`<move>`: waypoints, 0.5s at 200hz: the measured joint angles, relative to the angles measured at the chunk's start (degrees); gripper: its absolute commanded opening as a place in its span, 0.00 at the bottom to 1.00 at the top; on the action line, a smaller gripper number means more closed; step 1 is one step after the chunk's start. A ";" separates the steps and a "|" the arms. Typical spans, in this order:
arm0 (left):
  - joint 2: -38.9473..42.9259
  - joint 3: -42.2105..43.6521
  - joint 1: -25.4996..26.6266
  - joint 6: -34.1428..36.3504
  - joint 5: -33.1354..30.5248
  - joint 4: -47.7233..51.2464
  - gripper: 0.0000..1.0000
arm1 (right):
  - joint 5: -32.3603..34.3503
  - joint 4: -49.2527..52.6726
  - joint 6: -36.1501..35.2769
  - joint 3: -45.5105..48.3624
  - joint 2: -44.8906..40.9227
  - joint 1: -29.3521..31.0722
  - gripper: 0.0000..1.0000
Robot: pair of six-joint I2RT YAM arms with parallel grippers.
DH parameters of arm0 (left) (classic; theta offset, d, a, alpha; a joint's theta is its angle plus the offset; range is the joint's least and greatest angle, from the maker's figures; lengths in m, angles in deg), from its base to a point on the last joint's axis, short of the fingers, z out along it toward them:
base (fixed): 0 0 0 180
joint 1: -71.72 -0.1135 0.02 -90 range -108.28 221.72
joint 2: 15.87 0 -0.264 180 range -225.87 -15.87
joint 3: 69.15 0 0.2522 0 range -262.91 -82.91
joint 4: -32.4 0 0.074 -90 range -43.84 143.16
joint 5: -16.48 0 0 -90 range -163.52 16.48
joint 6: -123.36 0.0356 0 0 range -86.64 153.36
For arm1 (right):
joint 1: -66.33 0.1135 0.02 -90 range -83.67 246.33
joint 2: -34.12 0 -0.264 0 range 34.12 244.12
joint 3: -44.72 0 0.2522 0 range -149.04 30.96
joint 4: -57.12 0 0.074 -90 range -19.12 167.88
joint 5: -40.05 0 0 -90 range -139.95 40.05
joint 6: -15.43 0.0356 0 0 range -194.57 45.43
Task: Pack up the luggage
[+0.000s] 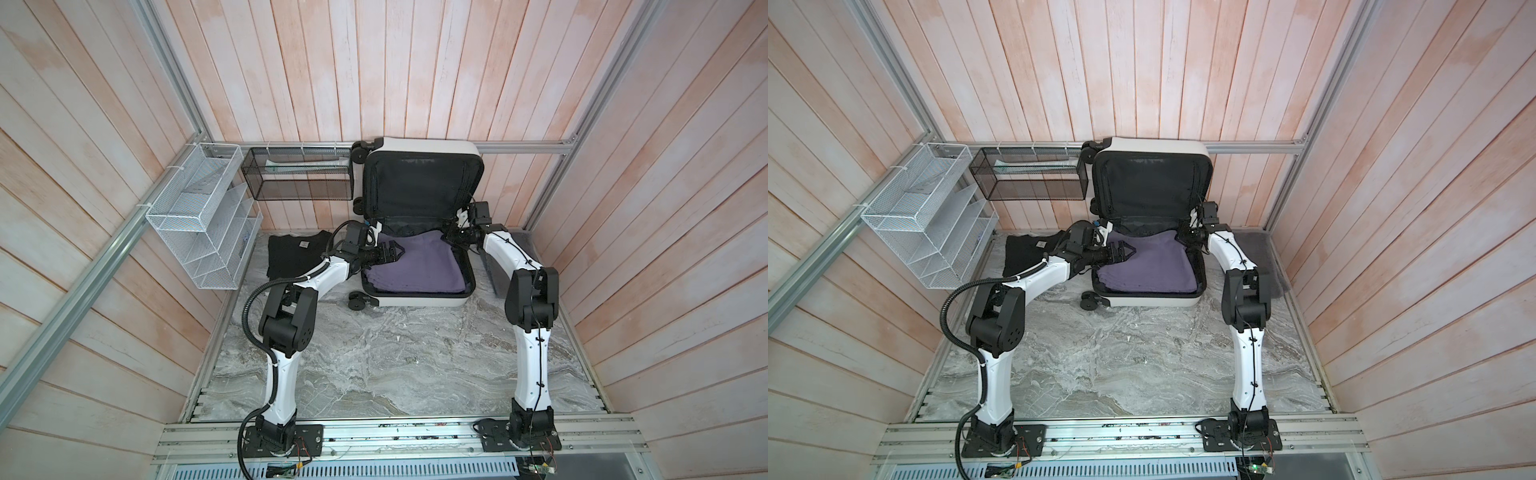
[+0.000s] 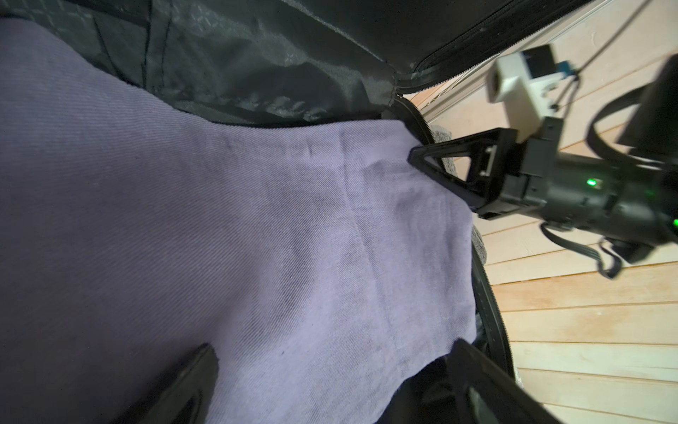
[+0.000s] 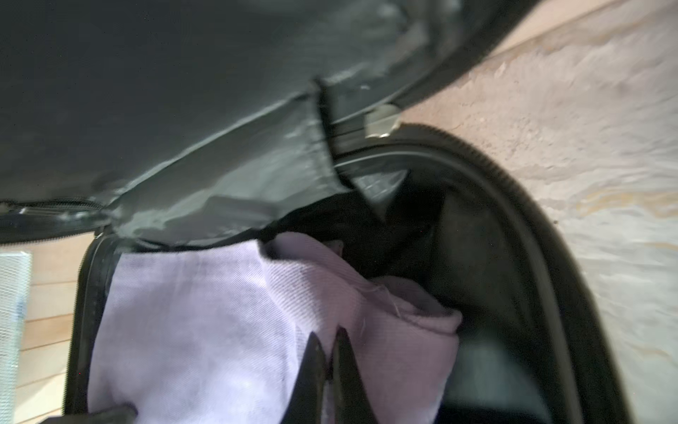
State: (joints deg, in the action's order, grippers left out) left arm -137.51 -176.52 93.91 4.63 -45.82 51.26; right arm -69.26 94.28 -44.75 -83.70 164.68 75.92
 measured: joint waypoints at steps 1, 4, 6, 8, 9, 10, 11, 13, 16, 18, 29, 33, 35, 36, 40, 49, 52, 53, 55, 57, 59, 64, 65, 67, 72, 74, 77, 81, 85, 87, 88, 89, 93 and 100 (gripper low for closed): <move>0.00 0.00 0.00 0.00 -0.02 0.00 1.00 | 0.15 -0.07 -0.09 0.15 -0.15 0.04 0.00; 0.00 0.00 0.00 0.00 0.02 0.00 1.00 | 0.76 -0.48 -0.44 0.72 -0.76 0.28 0.00; 0.00 0.00 0.00 0.00 0.04 0.00 1.00 | 1.27 -0.79 -0.72 1.11 -1.16 0.42 0.00; 0.00 0.00 0.00 0.00 0.09 0.00 1.00 | 1.70 -1.05 -0.96 1.44 -1.60 0.57 0.00; 0.00 0.02 0.00 0.00 0.11 0.00 1.00 | 2.10 -1.16 -1.16 1.64 -1.84 0.66 0.00; 0.00 0.02 0.00 0.00 0.11 0.00 1.00 | 2.32 -1.22 -1.27 1.75 -1.95 0.70 0.00; 0.00 0.04 0.00 0.00 0.13 -0.02 1.00 | 2.71 -1.38 -1.46 1.92 -2.16 0.81 0.00; 0.00 0.04 0.00 0.00 0.15 -0.02 1.00 | 3.04 -1.55 -1.60 2.10 -2.43 0.92 0.00; 0.00 0.07 0.00 -0.02 0.20 -0.02 1.00 | 4.07 -1.97 -2.05 2.49 -2.91 1.18 0.00; 0.00 0.09 0.00 -0.02 0.20 -0.02 1.00 | 4.59 -2.21 -2.38 2.67 -3.19 1.33 0.00; -0.02 0.22 0.00 -0.17 0.39 -0.04 1.00 | 7.32 -3.26 -3.61 3.39 -4.09 2.03 0.21; -0.04 0.28 0.00 -0.22 0.39 -0.07 1.00 | 8.33 -3.54 -4.17 3.54 -4.26 2.27 0.34; -0.04 0.33 0.00 -0.22 0.39 -0.11 1.00 | 8.83 -3.72 -4.37 3.65 -4.28 2.36 0.41; -0.04 0.35 0.00 -0.22 0.39 -0.13 1.00 | 9.03 -3.74 -4.28 3.69 -4.28 2.38 0.43; -0.07 0.44 0.00 -0.24 0.42 -0.22 1.00 | 9.90 -4.07 -4.92 3.89 -4.31 2.54 0.52; -0.09 0.57 0.00 -0.42 0.46 -0.35 1.00 | 11.82 -4.46 -5.68 4.39 -4.31 2.60 0.60; -0.11 0.61 0.00 -0.42 0.46 -0.42 1.00 | 12.28 -4.48 -5.90 4.59 -4.31 2.60 0.61; -0.11 0.63 0.00 -0.44 0.46 -0.44 1.00 | 12.55 -4.50 -6.01 4.70 -4.31 2.60 0.61; -0.11 0.63 0.00 -0.44 0.46 -0.46 1.00 | 12.90 -4.50 -6.14 4.85 -4.31 2.58 0.61; -0.11 0.68 0.00 -0.46 0.48 -0.48 1.00 | 13.11 -4.50 -6.23 4.96 -4.31 2.58 0.61; -0.13 0.70 0.00 -0.50 0.50 -0.55 1.00 | 13.40 -4.48 -6.47 5.11 -4.31 2.51 0.61; -0.13 0.74 0.00 -0.61 0.55 -0.66 1.00 | 14.12 -4.35 -6.80 5.35 -4.31 2.38 0.61; -0.13 0.74 0.00 -0.63 0.55 -0.66 1.00 | 14.21 -4.35 -6.86 5.38 -4.31 2.34 0.61; -0.13 0.74 0.00 -0.63 0.55 -0.68 1.00 | 14.36 -4.37 -7.13 5.49 -4.31 2.29 0.61; -0.13 0.81 0.00 -0.70 0.57 -0.81 1.00 | 14.75 -4.42 -7.17 5.75 -4.31 2.12 0.61; -0.13 0.83 0.00 -0.74 0.59 -0.85 1.00 | 14.82 -4.39 -7.28 5.84 -4.31 2.05 0.61; -0.13 0.85 0.00 -0.81 0.59 -0.90 1.00 | 15.04 -4.39 -7.32 6.03 -4.39 1.90 0.61; -0.13 0.90 0.00 -0.83 0.59 -0.96 1.00 | 15.17 -4.44 -7.39 6.23 -4.44 1.79 0.61; -0.13 0.94 0.00 -0.85 0.59 -1.05 1.00 | 15.21 -4.57 -7.32 6.60 -4.63 1.57 0.61; -0.13 0.94 0.00 -0.87 0.59 -1.09 1.00 | 15.23 -4.63 -7.34 6.82 -4.70 1.51 0.60; -0.13 0.96 0.00 -0.87 0.59 -1.07 1.00 | 15.21 -4.70 -7.32 6.97 -4.81 1.46 0.60; -0.13 0.96 0.00 -0.87 0.59 -1.09 1.00 | 15.21 -4.74 -7.30 7.04 -4.90 1.44 0.60; -0.15 1.01 0.00 -0.87 0.59 -1.14 1.00 | 15.19 -4.92 -7.21 7.67 -5.27 1.27 0.59; -0.15 1.11 0.00 -0.87 0.61 -1.31 1.00 | 15.08 -5.33 -6.86 8.90 -6.16 1.03 0.54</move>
State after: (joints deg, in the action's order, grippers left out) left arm -137.67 -175.40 93.91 3.75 -45.21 49.95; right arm -54.18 88.95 -51.61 -74.80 158.51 76.94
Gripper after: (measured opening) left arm 0.999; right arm 0.596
